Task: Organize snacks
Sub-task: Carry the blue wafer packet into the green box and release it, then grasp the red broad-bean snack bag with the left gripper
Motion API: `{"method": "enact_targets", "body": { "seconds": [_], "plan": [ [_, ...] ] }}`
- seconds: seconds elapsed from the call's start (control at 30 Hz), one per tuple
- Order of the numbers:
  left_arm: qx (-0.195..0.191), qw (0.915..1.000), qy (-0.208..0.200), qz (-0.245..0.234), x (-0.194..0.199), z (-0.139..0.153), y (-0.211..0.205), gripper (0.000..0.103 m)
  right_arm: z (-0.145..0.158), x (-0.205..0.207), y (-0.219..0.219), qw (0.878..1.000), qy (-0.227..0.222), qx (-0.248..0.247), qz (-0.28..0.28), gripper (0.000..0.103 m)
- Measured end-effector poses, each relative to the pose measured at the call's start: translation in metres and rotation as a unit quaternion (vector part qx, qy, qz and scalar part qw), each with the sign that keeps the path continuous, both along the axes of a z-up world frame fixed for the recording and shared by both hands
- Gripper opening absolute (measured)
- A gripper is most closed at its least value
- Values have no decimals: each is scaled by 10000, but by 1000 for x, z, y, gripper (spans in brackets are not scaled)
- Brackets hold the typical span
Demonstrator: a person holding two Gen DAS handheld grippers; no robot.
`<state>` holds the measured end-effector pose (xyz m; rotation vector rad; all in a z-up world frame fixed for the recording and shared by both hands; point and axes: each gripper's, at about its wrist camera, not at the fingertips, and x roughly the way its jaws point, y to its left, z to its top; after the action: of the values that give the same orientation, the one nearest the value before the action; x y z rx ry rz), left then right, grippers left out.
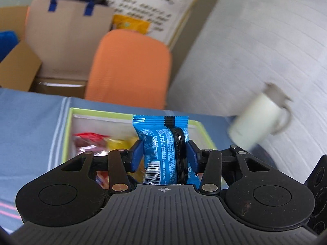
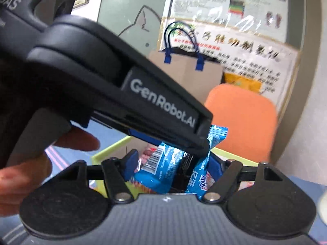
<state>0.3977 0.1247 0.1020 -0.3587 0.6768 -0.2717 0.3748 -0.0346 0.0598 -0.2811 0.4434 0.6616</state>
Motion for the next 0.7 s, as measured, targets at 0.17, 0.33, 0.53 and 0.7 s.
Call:
{"method": "enact_targets", "body": {
  "seconds": [0.17, 0.33, 0.53, 0.7],
  "plan": [
    [43, 9988, 436, 234, 36, -40, 17, 26, -28, 37, 11, 9986, 502, 46, 154, 79],
    [-243, 9990, 177, 318, 36, -50, 29, 61, -14, 50, 12, 9996, 257, 131, 35, 93],
    [-473, 9969, -558, 302, -25, -9, 31, 75, 36, -22, -57, 9968, -556, 496, -295, 94],
    [-543, 9961, -666, -184, -81, -10, 6, 81, 16, -74, -112, 9946, -337, 452, -876, 94]
  ]
}}
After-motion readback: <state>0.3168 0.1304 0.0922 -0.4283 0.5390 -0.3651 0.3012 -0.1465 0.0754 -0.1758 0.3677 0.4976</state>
